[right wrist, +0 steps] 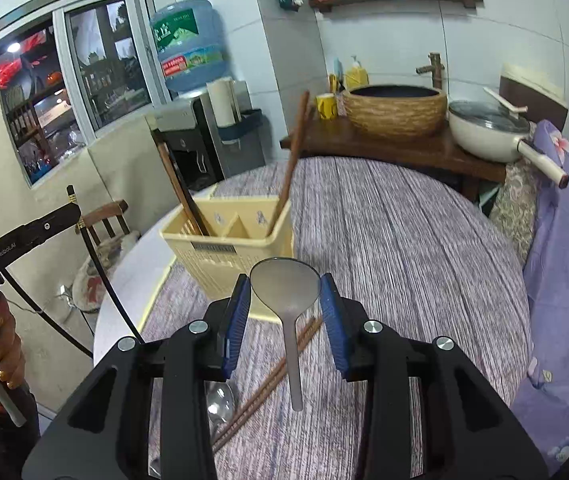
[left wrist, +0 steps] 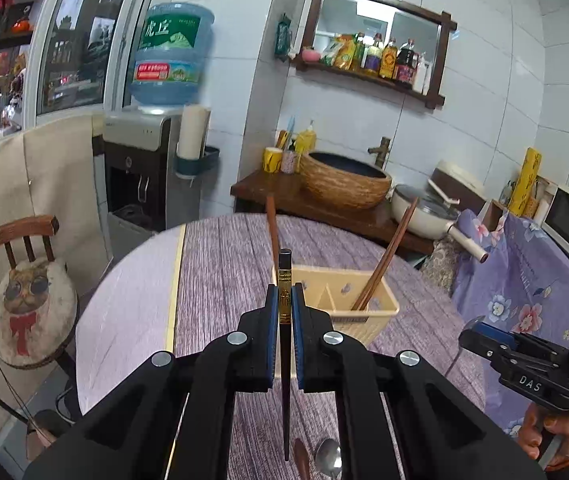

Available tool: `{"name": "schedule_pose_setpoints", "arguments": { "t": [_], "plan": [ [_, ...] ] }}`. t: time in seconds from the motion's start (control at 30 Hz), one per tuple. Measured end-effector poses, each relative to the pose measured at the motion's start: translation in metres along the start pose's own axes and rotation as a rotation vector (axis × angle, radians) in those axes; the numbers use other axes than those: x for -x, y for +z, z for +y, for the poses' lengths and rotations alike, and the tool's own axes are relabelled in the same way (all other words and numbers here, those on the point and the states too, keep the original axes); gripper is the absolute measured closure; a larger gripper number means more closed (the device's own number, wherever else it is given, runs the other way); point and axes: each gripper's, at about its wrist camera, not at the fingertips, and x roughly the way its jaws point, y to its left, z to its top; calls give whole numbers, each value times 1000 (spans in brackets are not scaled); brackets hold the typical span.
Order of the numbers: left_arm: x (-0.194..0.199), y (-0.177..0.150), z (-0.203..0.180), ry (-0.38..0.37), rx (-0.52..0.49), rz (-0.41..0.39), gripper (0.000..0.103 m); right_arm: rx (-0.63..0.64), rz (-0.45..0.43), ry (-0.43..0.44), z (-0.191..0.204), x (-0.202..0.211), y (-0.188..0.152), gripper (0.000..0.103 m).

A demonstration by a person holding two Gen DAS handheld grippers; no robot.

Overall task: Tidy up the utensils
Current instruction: 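Lift the plastic spoon and black chopstick and carry both above the cream holder, then lower the spoon and chopstick into the holder and open both tools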

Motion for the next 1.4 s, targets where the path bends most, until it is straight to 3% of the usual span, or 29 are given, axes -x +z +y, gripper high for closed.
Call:
{"name": "schedule_pose_setpoints", "arguments": {
  "t": [0.17,0.33,0.47,0.7,0.93,1.07,1.23,1.4],
  "plan": [
    [17,47,-10,-16,3,-93,95,-7,-128,35,17,21,48,66],
    [17,90,-16,-2,48,-179,95,-1,-252,18,36,27,94,66],
    [-1,103,-19,12,74,-212,95,0,-278,4,44,10,113,66],
    [-39,78,-20,54,85,-225,95,9,-229,-38,47,-49,99,66],
    [-50,64,-20,80,51,-245,95,8,-171,-53,41,-81,74,66],
    [-45,75,-17,48,84,-237,95,-3,-154,-51,37,-87,66,66],
    [-17,97,-25,61,51,-349,95,-9,-174,-42,35,-81,69,66],
    [-30,91,-27,79,48,-346,95,-2,-168,-43,38,-83,67,66]
  ]
}}
